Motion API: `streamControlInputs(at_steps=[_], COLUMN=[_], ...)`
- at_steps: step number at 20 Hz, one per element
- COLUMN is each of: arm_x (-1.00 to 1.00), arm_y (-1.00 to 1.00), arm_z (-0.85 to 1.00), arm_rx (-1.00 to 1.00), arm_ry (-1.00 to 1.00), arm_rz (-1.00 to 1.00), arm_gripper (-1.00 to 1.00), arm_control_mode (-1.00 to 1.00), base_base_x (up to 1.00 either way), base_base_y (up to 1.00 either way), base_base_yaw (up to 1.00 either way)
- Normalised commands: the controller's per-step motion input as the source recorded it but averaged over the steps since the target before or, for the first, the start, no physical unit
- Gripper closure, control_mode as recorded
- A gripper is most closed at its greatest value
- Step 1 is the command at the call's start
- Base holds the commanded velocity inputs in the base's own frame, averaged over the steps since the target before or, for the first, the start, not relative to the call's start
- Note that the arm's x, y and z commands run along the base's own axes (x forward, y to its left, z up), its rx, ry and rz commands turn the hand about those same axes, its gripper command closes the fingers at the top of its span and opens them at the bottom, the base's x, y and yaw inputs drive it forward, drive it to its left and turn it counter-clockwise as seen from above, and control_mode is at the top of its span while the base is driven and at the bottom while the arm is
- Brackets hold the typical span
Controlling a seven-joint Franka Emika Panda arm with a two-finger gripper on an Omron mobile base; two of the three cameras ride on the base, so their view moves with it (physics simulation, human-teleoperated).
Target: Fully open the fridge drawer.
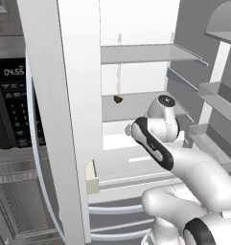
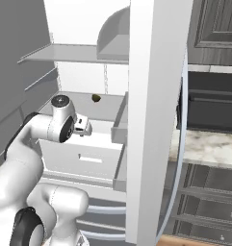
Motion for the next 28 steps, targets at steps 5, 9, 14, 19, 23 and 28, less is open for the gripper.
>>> streamControlInputs(at_steps=[5, 9, 14, 19, 23, 28], arm_x=[0.30, 0.33, 0.27, 0.24, 0.22, 0.16], arm_y=[0.04, 0.00, 0.00, 0.00, 0.00, 0.00], arm_z=[-0.05, -0.04, -0.22, -0.23, -0.14, -0.16], arm_rx=[0.00, 0.00, 0.00, 0.00, 0.00, 0.00], arm_ry=[0.02, 0.03, 0.04, 0.01, 0.00, 0.00], arm_rz=[0.00, 0.00, 0.00, 0.00, 0.00, 0.00], arm_gripper=[-1.00, -1.00, -1.00, -1.00, -1.00, -1.00], arm_control_mode=[-1.00, -1.00, -1.00, -1.00, -1.00, -1.00], base_base_x=[0.00, 0.00, 0.00, 0.00, 0.00, 0.00], base_base_y=[0.00, 0.00, 0.00, 0.00, 0.00, 0.00], base_base_yaw=[0.00, 0.00, 0.00, 0.00, 0.00, 0.00])
